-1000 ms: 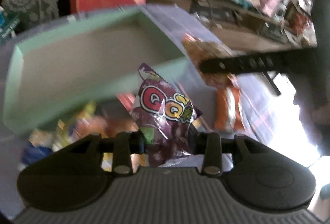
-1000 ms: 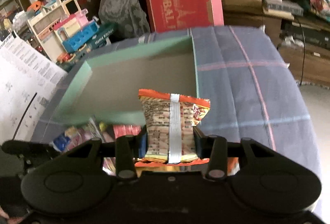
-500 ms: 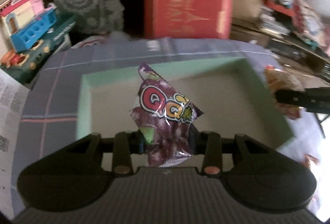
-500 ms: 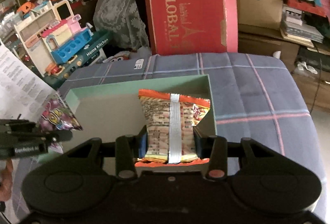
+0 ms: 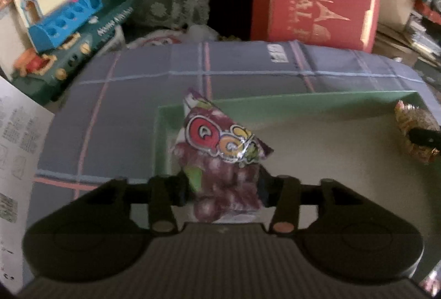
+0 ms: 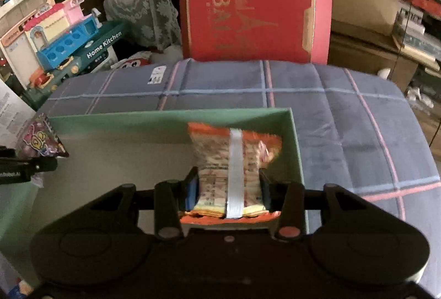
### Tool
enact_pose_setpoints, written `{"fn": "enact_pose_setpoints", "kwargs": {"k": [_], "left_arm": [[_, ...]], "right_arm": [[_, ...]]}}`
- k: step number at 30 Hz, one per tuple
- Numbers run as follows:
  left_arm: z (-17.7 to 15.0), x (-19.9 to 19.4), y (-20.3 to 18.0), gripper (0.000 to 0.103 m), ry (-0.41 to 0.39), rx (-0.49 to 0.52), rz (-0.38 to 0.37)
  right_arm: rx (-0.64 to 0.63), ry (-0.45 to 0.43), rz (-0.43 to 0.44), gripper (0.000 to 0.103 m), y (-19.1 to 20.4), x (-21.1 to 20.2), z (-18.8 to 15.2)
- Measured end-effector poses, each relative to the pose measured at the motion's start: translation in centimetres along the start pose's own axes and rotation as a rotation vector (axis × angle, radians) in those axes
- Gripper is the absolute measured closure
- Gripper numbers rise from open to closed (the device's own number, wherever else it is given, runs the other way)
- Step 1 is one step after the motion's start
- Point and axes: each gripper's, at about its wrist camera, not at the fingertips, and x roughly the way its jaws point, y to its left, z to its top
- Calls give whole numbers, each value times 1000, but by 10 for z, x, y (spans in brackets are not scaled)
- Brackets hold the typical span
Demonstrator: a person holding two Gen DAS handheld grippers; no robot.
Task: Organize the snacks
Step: 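Carry both bags into the green box and open both tools to release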
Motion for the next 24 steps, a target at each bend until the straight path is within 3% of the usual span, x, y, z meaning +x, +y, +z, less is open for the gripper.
{"fn": "enact_pose_setpoints", "kwargs": {"k": [1,2,3,6,8,18,24], "left_arm": [[0,-1,-1,30,-7,0,24],[0,-3,-2,19,-13,-2,3],[-1,-6,-3,11,-20,-6,-6],[-3,-18,-11,0,-50,6,7],[-5,-27,-18,0,-61,16,21],[-40,-82,-48,0,-48,51,-53],[-81,-114,-72,0,-27,95,-94]], "right_arm": [[-3,-8,-1,27,1,-1,0],[0,-21,0,5,2,-3,0],[3,-40,4,0,2,-7,0],[6,-60,20,0,1,-20,1],[17,-57,23,0,-2,-28,0],[98,-29,95,0,-22,-90,-26],[62,-47,0,0,-21,-130,-61]]}}
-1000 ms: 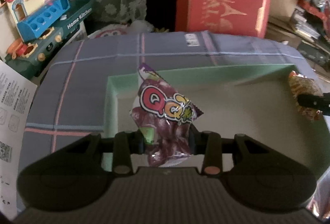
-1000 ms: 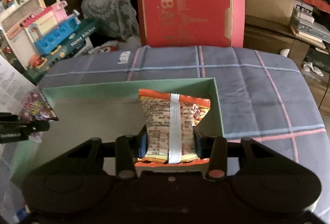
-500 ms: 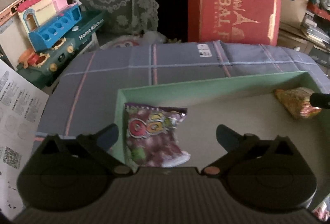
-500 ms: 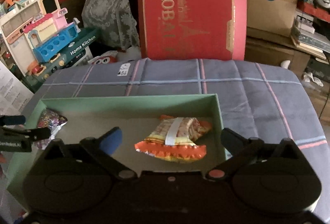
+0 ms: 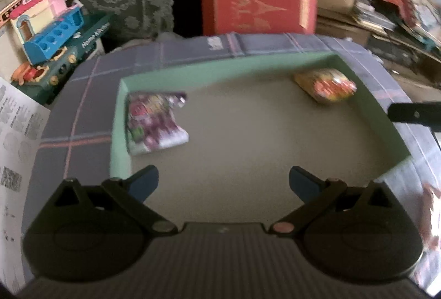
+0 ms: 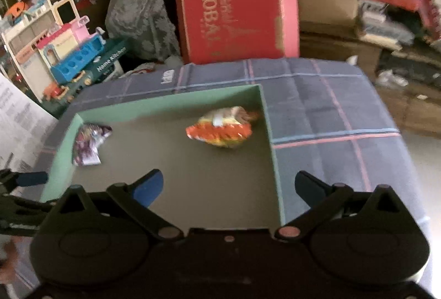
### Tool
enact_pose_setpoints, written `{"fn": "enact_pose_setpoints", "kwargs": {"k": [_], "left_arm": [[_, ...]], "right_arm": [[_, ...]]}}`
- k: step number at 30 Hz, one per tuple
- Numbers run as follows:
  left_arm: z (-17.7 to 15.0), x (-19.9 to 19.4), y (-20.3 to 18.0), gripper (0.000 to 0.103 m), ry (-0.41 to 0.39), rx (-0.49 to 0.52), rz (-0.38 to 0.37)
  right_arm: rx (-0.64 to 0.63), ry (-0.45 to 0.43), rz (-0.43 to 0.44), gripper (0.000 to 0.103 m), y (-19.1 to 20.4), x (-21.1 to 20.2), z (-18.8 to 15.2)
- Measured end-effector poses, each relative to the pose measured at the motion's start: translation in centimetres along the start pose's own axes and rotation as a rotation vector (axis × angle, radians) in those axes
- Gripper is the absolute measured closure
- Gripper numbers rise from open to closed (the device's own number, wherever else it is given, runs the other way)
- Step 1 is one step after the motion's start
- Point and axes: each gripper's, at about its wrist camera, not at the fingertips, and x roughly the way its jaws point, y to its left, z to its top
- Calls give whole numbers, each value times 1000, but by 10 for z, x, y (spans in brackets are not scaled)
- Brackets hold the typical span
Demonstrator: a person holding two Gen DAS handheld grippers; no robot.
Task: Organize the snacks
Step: 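Carry both bags into the green box and open both tools to release, then grasp the orange silver-striped bar with right tool while left tool grasps the brown bread bag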
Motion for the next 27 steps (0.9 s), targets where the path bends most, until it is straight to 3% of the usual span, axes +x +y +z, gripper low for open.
{"fn": "enact_pose_setpoints", "kwargs": {"k": [2,5,10,23,27], "left_arm": [[-14,-10,-10,0,9,11,-19],[-35,-24,-24,0,22,17,-50],[-63,-37,-49,0,38,53,-92],[-105,-30,-94,0,94,141,-134],[-108,-28,-101,8,89,156,-148]], "right_arm": [[-68,-48,-33,0,6,-17,-16],[-139,-92,11,0,9,-41,-40],[-149,-84,32,0,3,-69,-72],[166,57,-78,1,-98,-84,-138],[244,103,-103,23,-117,-77,-153]]}}
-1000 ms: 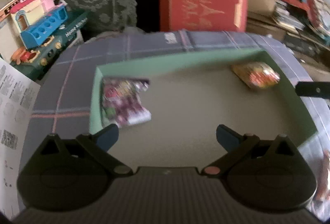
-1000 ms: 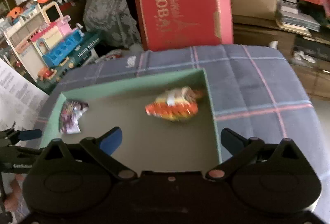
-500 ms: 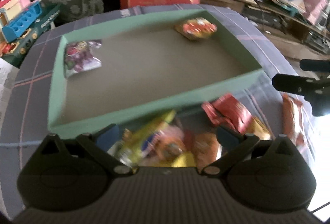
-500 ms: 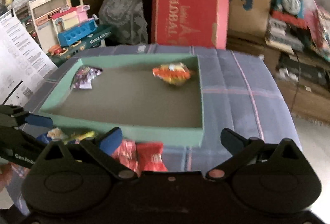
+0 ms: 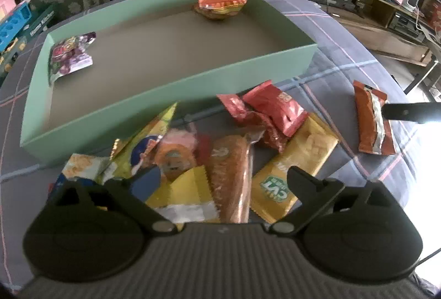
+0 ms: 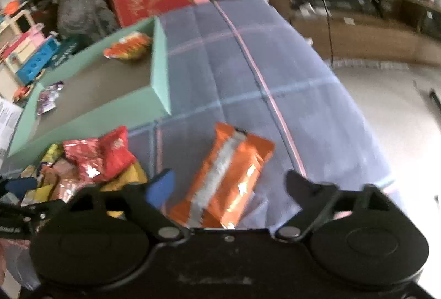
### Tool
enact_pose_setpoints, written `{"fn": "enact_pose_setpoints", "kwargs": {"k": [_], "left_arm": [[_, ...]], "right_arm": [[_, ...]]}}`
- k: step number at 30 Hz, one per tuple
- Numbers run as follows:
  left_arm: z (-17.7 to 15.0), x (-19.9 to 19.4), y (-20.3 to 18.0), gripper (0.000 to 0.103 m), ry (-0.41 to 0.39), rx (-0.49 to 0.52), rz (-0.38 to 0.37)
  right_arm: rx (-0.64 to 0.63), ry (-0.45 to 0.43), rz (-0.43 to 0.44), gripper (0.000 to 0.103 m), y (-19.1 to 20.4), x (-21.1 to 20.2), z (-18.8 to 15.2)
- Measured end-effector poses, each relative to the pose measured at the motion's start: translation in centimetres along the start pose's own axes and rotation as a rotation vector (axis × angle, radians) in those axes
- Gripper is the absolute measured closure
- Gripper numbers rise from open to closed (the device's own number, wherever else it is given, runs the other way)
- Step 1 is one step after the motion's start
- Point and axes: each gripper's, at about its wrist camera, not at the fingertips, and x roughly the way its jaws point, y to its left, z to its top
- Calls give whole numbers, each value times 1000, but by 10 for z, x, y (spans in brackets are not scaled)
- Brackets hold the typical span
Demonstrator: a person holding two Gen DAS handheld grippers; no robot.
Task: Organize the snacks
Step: 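Grasp the orange silver-striped bar with right tool while left tool grasps the brown bread bag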
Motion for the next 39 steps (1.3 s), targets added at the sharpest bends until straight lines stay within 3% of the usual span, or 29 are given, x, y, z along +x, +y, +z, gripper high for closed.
{"fn": "enact_pose_setpoints", "kwargs": {"k": [1,4,6,7,8,10,15,23,26,29,32,36,39], "left_arm": [[1,0,-1,11,-1,6,-4],[1,3,-6,28,7,22,-29],[0,4,-7,45,17,29,-58],[0,5,-8,46,21,31,-64],[-1,5,-8,47,20,36,-66],[-2,5,-10,48,20,49,-71],[-2,5,-17,48,19,65,-120],[1,13,-33,43,19,108,-137],[6,17,-21,43,52,73,-144],[9,25,-5,48,89,29,-125],[9,34,-6,62,133,57,-143],[7,33,-26,67,103,150,-130],[10,33,-30,68,85,142,-121]], "right_arm": [[20,7,-2,28,-5,3,-3],[71,24,9,30,-7,17,-5],[73,30,24,40,-2,25,-6],[59,26,15,41,3,28,-6],[21,6,0,52,13,29,-8],[-44,-11,17,53,26,31,-9],[-135,-40,55,54,39,27,-20],[-112,-66,71,53,15,20,-26],[-128,-79,69,53,14,21,-28],[-147,-94,67,51,22,26,-30],[-178,-108,51,49,30,28,-31],[-193,-121,41,49,33,29,-33],[-184,-122,48,51,31,29,-33]]}}
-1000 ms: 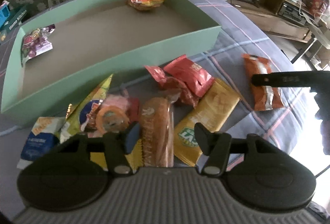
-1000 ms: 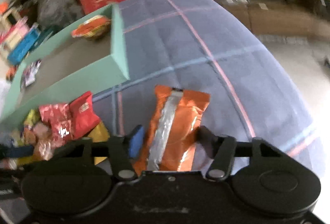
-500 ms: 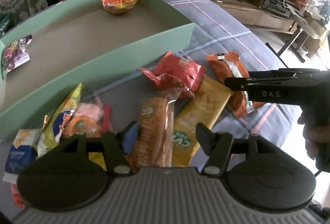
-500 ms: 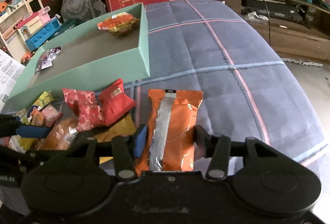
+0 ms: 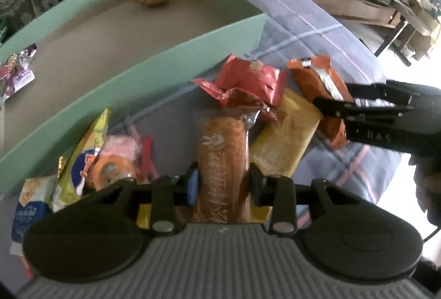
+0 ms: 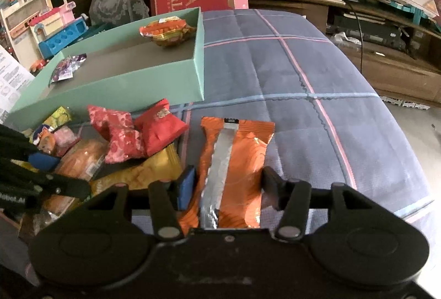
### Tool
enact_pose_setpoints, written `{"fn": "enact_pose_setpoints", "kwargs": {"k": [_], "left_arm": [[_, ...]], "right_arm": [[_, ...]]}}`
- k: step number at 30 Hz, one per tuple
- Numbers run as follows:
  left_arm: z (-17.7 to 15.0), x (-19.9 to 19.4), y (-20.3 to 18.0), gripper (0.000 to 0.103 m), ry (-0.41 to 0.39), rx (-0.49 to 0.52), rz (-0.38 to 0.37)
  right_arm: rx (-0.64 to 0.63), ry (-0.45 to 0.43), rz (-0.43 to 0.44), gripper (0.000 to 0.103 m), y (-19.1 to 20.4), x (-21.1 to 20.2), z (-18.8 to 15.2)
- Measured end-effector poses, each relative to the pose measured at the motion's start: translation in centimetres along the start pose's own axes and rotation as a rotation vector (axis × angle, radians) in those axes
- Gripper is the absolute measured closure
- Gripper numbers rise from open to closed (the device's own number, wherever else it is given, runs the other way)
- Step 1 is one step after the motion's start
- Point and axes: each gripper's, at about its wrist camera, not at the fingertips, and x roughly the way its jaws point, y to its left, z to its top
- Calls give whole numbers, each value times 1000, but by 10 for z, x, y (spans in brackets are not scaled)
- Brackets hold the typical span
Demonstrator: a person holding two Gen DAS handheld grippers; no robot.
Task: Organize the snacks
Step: 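Grasp the orange silver-striped bar with right tool while left tool grasps the brown bread bag, then lower both held snacks into the green box and open both tools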
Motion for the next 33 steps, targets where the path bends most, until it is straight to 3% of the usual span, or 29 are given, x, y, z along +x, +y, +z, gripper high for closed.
{"fn": "enact_pose_setpoints", "kwargs": {"k": [5,11,18,26,33], "left_arm": [[1,-2,0,68,5,-28,50],[-2,-24,1,68,-38,-43,25],[5,-52,15,68,-113,-111,6],[29,-85,61,68,-222,-196,49],[51,-93,129,68,-258,-275,143]], "right_arm": [[6,5,4,55,-1,-3,-2],[82,30,36,55,-13,-8,3],[128,-5,40,55,-16,-25,20],[80,-68,109,55,12,-34,82],[-7,-82,199,55,68,-4,149]]}}
